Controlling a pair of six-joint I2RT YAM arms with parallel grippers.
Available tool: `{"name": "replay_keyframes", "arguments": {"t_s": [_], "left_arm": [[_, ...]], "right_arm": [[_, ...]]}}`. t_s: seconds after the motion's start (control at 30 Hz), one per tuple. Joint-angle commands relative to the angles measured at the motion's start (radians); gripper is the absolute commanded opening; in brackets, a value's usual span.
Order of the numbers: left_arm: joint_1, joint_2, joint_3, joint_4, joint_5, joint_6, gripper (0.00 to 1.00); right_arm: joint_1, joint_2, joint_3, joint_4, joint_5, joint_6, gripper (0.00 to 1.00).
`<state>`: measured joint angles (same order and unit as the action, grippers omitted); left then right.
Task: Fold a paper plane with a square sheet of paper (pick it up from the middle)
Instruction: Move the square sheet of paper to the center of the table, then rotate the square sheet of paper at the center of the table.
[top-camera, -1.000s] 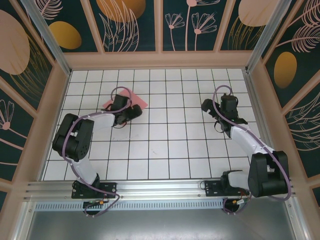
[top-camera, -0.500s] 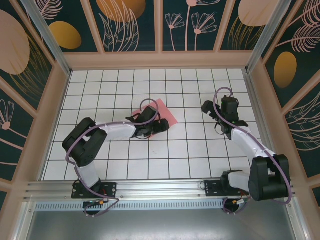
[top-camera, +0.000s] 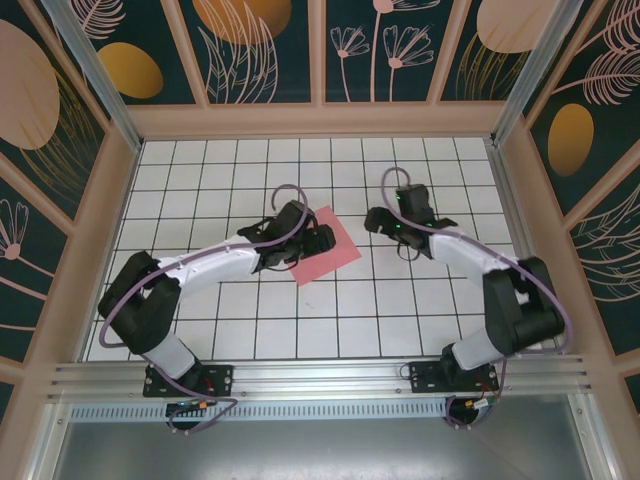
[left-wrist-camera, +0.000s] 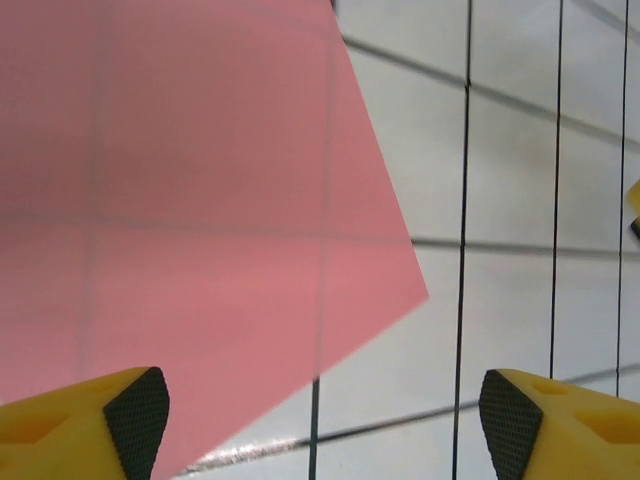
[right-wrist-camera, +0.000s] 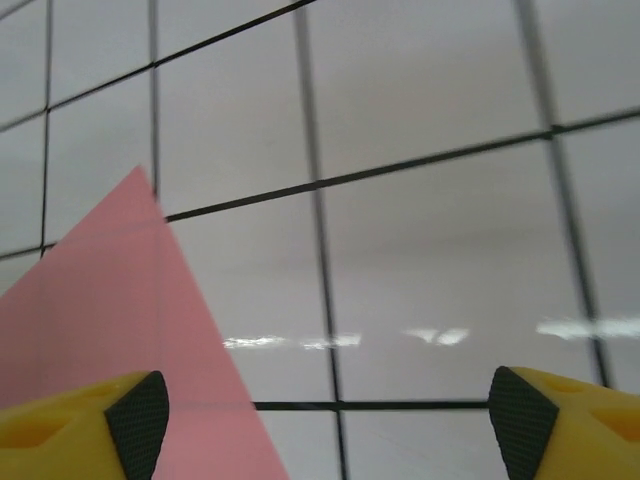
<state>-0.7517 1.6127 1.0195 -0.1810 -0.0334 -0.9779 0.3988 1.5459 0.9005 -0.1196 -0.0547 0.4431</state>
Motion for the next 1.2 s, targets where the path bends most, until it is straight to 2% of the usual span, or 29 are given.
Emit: {"name": "replay_keyframes", "arguments": {"t_s": [0.0,0.17,0.43,0.57,0.7,0.8,1.0,1.17], "left_arm": [[0.047,-0.043,-0.054,-0.036,-0.118,-0.041,0.74],[0.115,-0.122,-0.157,0.009,-0.129,-0.046,0.72],[0.168,-0.176,-0.228,0.021,-0.119,-0.034,0.82],[0.179,-0.172,-0.237,0.033,-0.112,-0.011,0.86],[0.192,-0.163,-0.243,0.051,-0.101,-0.006,0.89],[0.193,-0.158,-0.247,0.063,-0.087,-0.001,0.91],[0.193,-0.154,-0.262,0.101,-0.059,-0.013,0.94],[0.193,-0.145,-0.26,0.154,0.06,0.018,0.94]], "right_arm": [[0.078,0.139,0.142,-0.067,-0.007,-0.039,0.72],[0.175,0.336,0.337,-0.108,-0.031,-0.05,0.63],[0.235,0.559,0.54,-0.21,0.01,-0.007,0.59],[0.234,0.541,0.478,-0.259,0.065,0.028,0.59],[0.234,0.451,0.313,-0.304,0.092,0.052,0.6],[0.234,0.404,0.253,-0.38,0.116,0.055,0.61],[0.239,0.322,0.344,-0.411,0.107,0.063,0.67],[0.259,0.335,0.402,-0.444,0.151,0.095,0.78]]}}
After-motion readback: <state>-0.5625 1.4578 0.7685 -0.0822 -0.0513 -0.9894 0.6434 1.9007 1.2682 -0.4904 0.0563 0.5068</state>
